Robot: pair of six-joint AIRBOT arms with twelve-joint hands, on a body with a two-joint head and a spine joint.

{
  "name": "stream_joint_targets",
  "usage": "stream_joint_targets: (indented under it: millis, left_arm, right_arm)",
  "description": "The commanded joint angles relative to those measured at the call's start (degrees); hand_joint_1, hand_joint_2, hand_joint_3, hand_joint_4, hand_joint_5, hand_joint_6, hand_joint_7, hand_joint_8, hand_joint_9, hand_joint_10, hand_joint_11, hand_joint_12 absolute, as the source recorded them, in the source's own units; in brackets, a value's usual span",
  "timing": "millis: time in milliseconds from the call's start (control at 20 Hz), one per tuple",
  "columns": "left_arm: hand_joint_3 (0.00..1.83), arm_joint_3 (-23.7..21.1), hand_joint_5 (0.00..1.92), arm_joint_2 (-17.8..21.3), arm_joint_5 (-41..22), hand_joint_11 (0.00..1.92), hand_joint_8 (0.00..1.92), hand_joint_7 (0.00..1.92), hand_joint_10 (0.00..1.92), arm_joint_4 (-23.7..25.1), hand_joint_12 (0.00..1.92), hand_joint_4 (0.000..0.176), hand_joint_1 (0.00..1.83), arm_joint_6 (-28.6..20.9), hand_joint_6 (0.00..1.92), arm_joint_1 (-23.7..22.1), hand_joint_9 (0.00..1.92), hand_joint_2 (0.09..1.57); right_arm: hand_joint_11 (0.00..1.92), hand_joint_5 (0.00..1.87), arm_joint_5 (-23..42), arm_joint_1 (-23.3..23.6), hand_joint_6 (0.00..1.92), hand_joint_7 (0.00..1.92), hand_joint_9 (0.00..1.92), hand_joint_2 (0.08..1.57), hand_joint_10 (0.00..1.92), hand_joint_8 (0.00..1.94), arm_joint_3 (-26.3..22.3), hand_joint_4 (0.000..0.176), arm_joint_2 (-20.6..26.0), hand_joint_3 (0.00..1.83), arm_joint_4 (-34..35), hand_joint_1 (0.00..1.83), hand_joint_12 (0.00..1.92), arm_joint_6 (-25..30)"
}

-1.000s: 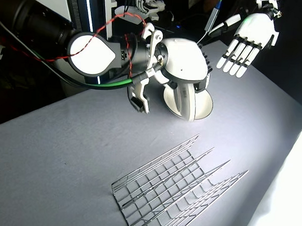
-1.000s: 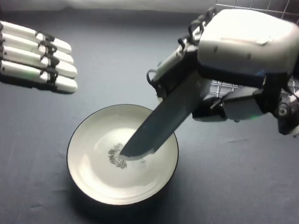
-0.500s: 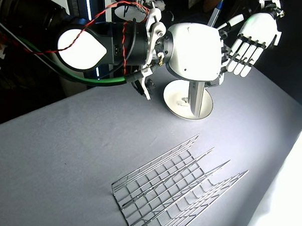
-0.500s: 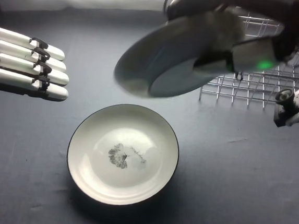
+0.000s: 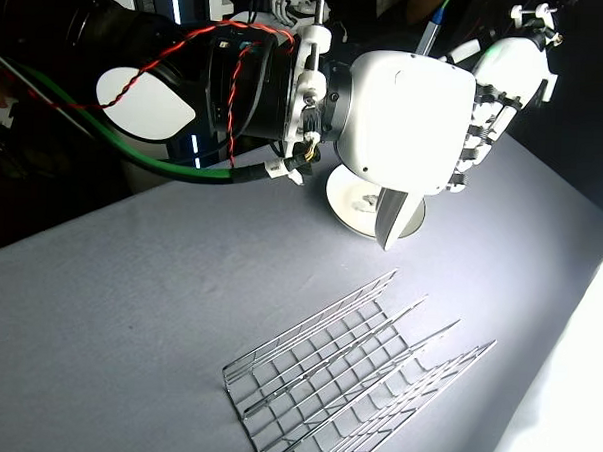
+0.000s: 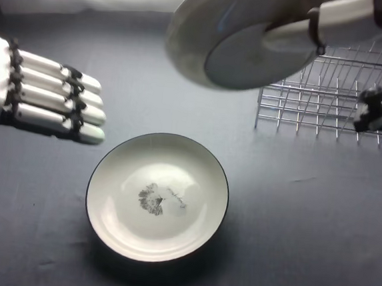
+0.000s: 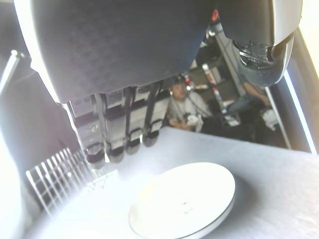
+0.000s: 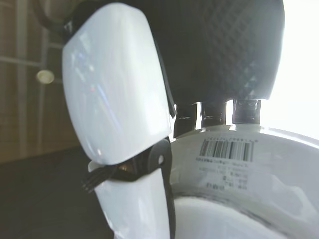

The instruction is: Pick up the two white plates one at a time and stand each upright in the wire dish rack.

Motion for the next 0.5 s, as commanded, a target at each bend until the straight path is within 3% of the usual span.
stream_joint_targets:
  millis: [0,250,450]
  left_arm:
    - [0.0,-0.2,0.0,0.2,-1.6,0.0,0.0,0.0,0.0,-5.0,0.0,0.0,0.0,0.4,0.0,-0.4,0.0,0.97]
    - [0.0,-3.2,0.0,-0.2,-0.1,0.0,0.0,0.0,0.0,-5.5,0.0,0.0,0.0,0.8,0.0,-0.2,0.0,0.96]
    - [0.0,-5.1,0.0,-0.8,7.6,0.0,0.0,0.0,0.0,-5.5,0.0,0.0,0.0,0.8,0.0,0.0,0.0,0.97]
  right_arm:
    - [0.9,0.89,8.3,1.6,1.04,0.99,0.98,1.09,0.93,0.87,0.4,0.0,0.5,0.0,2.4,1.49,1.46,0.9]
    - [0.87,0.91,6.7,2.9,1.02,0.98,0.95,1.1,0.96,0.88,4.2,0.0,0.4,0.0,5.5,1.49,1.5,0.8]
    - [0.88,0.9,6.6,3.0,1.03,0.97,0.94,1.1,0.98,0.9,6.8,0.0,0.5,0.0,6.4,1.49,1.49,0.7]
